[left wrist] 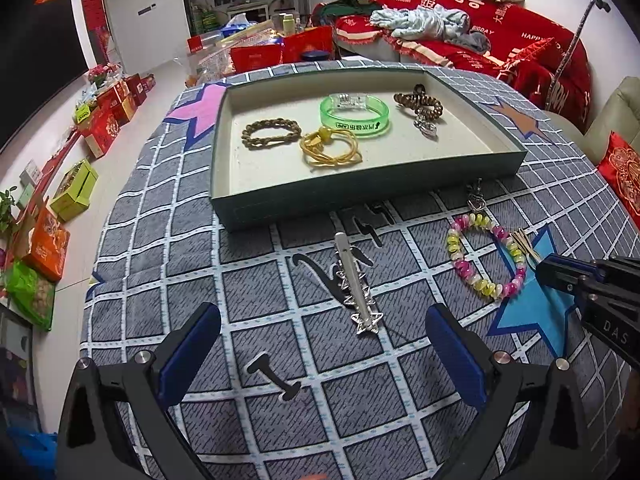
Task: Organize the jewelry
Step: 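Lift the alligator clip with the left tool while the right tool lifts the hairpin toward the tray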
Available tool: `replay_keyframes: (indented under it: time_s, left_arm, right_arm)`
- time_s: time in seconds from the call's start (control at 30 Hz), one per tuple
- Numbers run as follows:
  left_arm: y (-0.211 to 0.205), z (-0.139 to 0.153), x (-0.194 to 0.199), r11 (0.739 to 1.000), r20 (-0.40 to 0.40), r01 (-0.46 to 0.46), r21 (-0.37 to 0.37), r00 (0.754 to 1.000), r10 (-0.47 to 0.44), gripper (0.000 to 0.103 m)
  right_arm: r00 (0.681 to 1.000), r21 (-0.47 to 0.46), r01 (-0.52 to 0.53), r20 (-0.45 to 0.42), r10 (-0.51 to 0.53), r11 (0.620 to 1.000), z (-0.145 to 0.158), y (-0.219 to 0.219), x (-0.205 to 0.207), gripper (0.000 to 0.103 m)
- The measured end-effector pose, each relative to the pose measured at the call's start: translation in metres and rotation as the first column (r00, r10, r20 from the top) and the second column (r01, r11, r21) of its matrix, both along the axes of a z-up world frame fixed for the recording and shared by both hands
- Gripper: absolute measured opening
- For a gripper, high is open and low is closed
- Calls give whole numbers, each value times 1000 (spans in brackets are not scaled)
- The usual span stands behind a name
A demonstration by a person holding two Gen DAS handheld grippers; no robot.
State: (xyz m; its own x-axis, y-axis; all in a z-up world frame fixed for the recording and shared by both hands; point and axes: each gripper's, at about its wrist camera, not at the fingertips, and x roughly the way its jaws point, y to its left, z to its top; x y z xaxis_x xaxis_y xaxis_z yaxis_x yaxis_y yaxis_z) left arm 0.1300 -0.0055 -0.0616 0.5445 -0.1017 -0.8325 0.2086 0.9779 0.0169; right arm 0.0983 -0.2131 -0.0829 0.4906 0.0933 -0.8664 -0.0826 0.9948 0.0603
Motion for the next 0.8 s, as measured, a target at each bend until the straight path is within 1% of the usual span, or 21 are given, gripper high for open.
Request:
replay_keyframes:
  time_s: [0.17, 0.23, 0.27, 0.3, 0.33, 0.37, 0.4, 0.47, 0.53, 0.6, 0.8]
  left_arm:
    - [-8, -4, 15, 1000, -46, -9, -21, 999, 8, 103]
    - [-10, -6, 21, 999, -59, -16, -42, 998, 13, 103]
    - [-11, -6, 21, 999, -61, -19, -43, 998, 16, 101]
    - [-12, -8, 23, 999, -69, -23, -38, 997, 21, 94]
    - [-13, -9, 25, 999, -77, -27, -36, 997, 25, 91]
    - [-14, -9, 25, 999, -64, -28, -31, 998, 26, 89]
    - [-15, -8, 25, 999, -55, -23, -28, 998, 21, 81]
    - [-16, -7, 23, 1000, -41, -16, -21, 999, 15, 70]
    - [-16, -6, 22, 1000, -24, -3, -23, 1000, 2, 33]
    - [-15, -5, 22, 1000, -25, 3, -28, 1000, -4, 34]
    - [-5, -1, 17, 997, -32, -12, -80, 999, 10, 34]
  right_arm:
    - [1000, 6, 3, 0, -3, 1000, 0, -1, 0, 9]
    - [1000, 8, 4, 1, -4, 1000, 0, -1, 0, 9]
    - [1000, 8, 5, 1, -5, 1000, 0, -1, 0, 9]
    - [1000, 8, 5, 1, -5, 1000, 0, -1, 0, 9]
    - [1000, 8, 4, 1, -4, 1000, 0, -1, 0, 9]
    - [1000, 8, 4, 1, -4, 1000, 0, -1, 0, 9]
    - [1000, 7, 3, 2, -3, 1000, 1, -1, 0, 9]
    - [1000, 6, 3, 3, -3, 1000, 0, -1, 0, 9]
    - [1000, 6, 4, 2, -4, 1000, 0, -1, 0, 9]
    - [1000, 7, 4, 2, -4, 1000, 0, -1, 0, 9]
    - [1000, 40, 28, 14, -28, 999, 6, -8, -1, 9]
